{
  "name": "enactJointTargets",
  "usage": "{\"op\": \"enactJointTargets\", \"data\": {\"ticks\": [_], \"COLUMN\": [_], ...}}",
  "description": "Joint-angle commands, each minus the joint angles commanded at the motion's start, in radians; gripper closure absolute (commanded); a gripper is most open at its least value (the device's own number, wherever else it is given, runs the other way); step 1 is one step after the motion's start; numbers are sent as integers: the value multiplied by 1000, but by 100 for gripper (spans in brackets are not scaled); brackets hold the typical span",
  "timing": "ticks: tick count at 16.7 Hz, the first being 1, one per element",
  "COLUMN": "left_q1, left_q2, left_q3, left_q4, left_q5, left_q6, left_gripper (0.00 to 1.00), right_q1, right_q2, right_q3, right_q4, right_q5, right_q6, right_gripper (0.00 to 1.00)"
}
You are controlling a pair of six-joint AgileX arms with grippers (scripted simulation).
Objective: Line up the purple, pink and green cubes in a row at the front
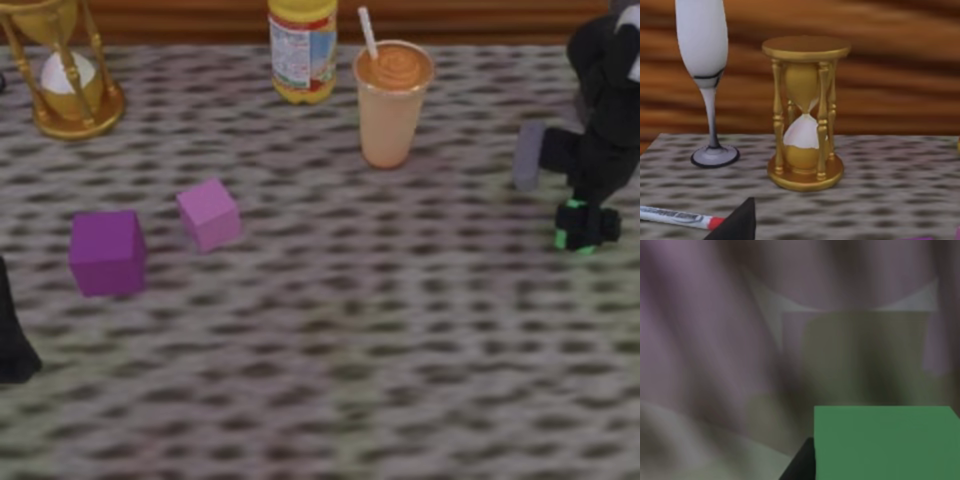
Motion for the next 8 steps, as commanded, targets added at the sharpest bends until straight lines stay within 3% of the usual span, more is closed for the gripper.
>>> {"op": "enactJointTargets", "data": {"ticks": [8], "left_q1": [0], "left_q2": [0], "left_q3": [0], "left_q4": [0], "left_q5": [0], "left_q6": [0], "left_gripper": [0], "right_q1": [0], "right_q2": [-42], "right_q3": [-4], "right_q4": [-35], "right_q5": [-6], "right_q6": [20], "right_gripper": [100]}}
